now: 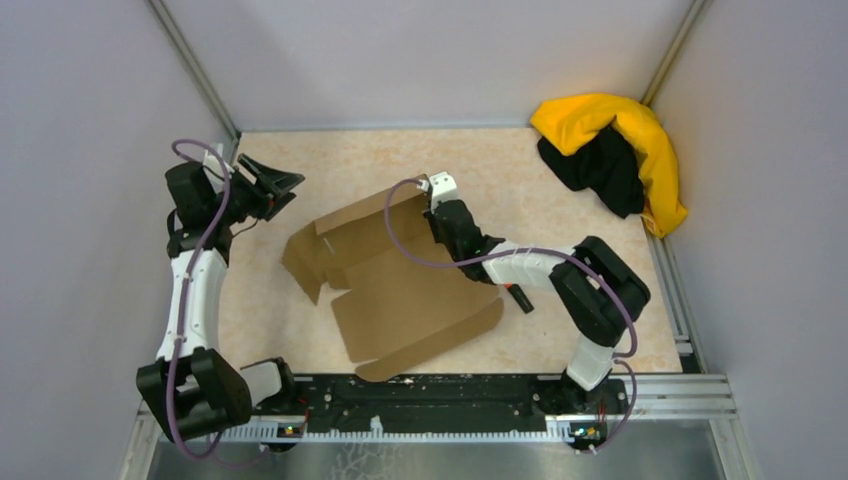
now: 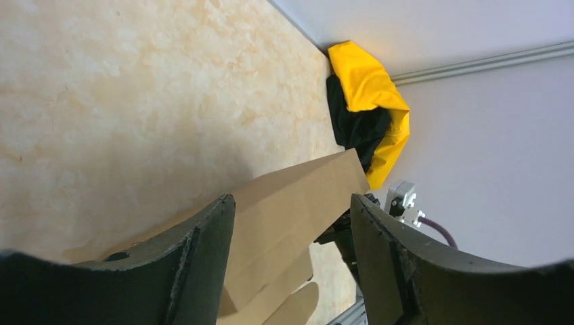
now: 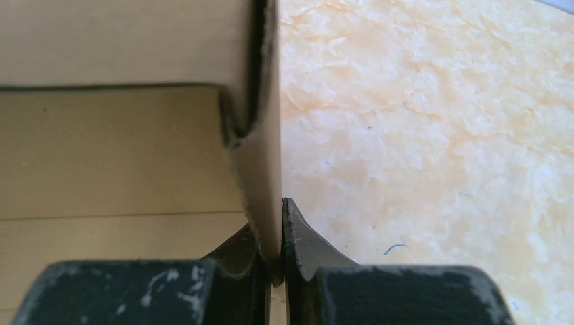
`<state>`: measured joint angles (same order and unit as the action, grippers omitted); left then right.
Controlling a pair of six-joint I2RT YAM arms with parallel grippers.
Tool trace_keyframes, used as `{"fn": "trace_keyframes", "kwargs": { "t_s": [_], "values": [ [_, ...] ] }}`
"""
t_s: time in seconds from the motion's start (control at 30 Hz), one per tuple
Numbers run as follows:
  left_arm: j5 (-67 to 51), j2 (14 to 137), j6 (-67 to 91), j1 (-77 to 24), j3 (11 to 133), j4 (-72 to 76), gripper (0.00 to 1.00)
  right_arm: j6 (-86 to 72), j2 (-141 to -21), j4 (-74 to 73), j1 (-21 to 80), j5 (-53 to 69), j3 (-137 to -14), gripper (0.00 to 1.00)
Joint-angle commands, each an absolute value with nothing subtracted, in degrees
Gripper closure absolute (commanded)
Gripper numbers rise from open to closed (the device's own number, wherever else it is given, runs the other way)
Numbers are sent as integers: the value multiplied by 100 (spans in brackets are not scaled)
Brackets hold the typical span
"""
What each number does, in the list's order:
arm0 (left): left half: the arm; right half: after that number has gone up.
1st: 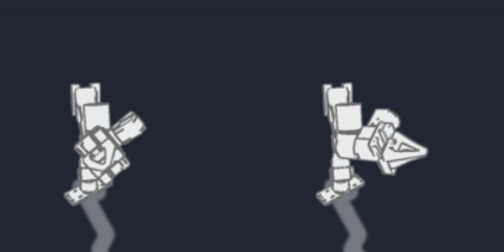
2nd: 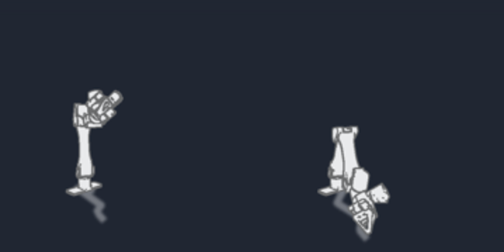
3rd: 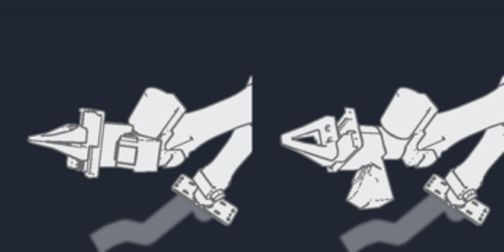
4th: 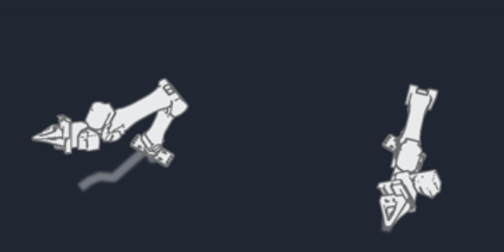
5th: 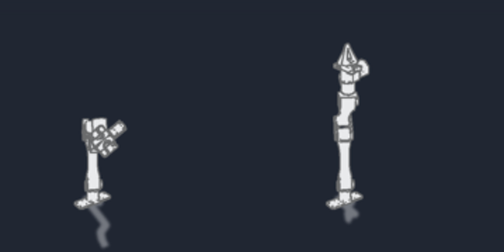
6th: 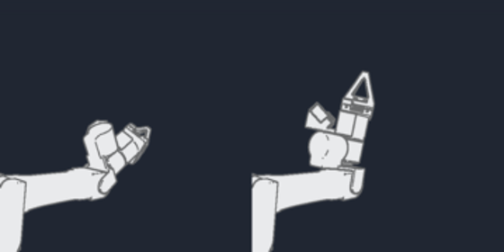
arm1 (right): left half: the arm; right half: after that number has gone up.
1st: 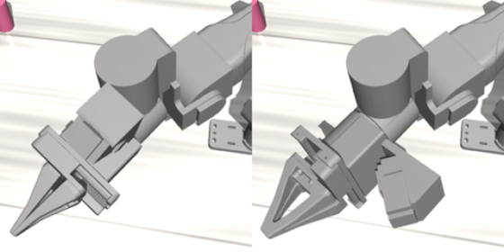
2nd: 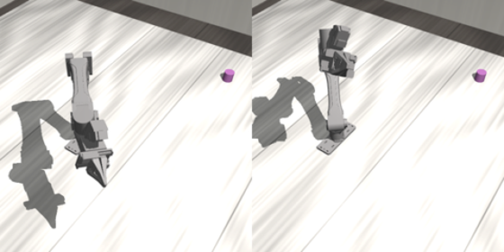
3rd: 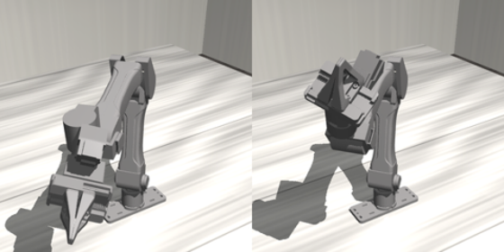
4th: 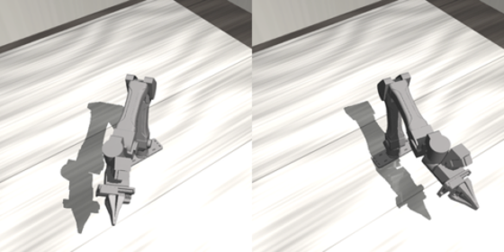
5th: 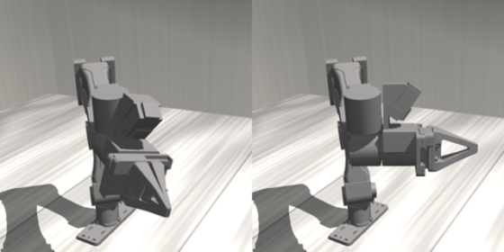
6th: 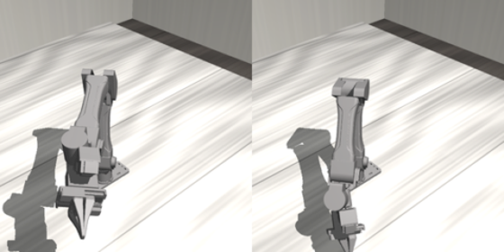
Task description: Fold the paper box
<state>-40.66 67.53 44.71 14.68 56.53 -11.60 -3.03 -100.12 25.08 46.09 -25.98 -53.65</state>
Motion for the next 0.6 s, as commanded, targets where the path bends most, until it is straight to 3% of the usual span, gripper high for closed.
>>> {"fn": "trace_keyframes", "kwargs": {
  "t_s": [0.0,0.37,0.57],
  "values": [
    [-3811,6451,4360,1518,5849,-1082,30,-347,-9314,2030,4203,-1632,-5343,100],
    [-3012,5959,3884,1529,5220,-1335,32,-644,-9215,2430,4034,-1638,-4919,100],
    [-2394,5488,3628,1525,4544,-1330,43,-956,-9283,2436,4035,-1971,-4819,100]
  ]
}}
